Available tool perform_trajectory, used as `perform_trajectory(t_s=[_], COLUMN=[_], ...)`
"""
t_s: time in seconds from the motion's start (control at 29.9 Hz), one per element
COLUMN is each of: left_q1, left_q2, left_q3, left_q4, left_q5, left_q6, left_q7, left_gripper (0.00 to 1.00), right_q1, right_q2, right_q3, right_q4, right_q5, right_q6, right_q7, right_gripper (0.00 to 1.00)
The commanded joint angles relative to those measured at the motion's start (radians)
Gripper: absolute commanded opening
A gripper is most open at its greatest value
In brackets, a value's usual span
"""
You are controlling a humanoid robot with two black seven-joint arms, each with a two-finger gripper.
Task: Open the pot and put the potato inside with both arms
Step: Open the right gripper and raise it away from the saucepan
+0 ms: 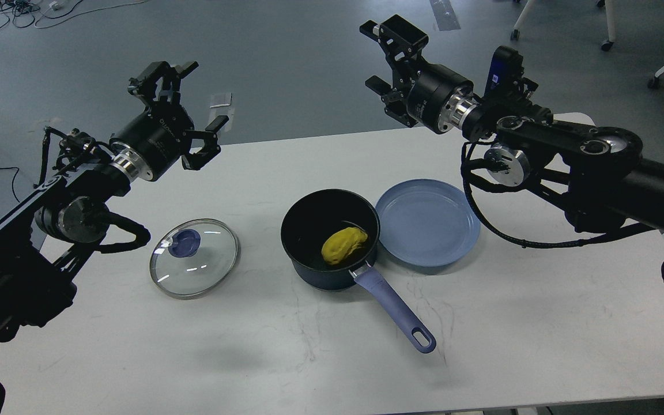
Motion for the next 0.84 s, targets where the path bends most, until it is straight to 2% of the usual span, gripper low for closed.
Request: perform_trajectory(t_s=[0.0, 0.43, 0.53, 0.8], left_q1=[0.029, 0.064, 0.068, 0.068], left_q2=[-0.006, -0.012, -0.021, -0.029], left_q3=[-0.024, -0.039, -0.050, -0.051], left_q4=[0.000, 0.000, 0.000, 0.000], left_q5=[-0.003, -0.005, -0.005, -0.005], left_q6=[0.000, 0.002, 0.002, 0.002], left_q7=[-0.014, -0.016, -0.016, -0.016], left_gripper=[0.99, 0.99, 0.99, 0.99], right_q1=[-0.050, -0.096, -0.118, -0.133], right_q2=[-0.003, -0.003, -0.006, -0.023], right_q3=[0.071, 0.083, 0.107, 0.149], right_q4=[-0.003, 0.008, 0.023, 0.022], right_q5=[0.038, 0.104, 0.104, 0.101], right_q6=[0.013, 0.010, 0.012, 0.026], right_q7=[-0.042, -0.049, -0.068, -0.060], right_gripper=[1.00, 1.00, 1.00, 1.00])
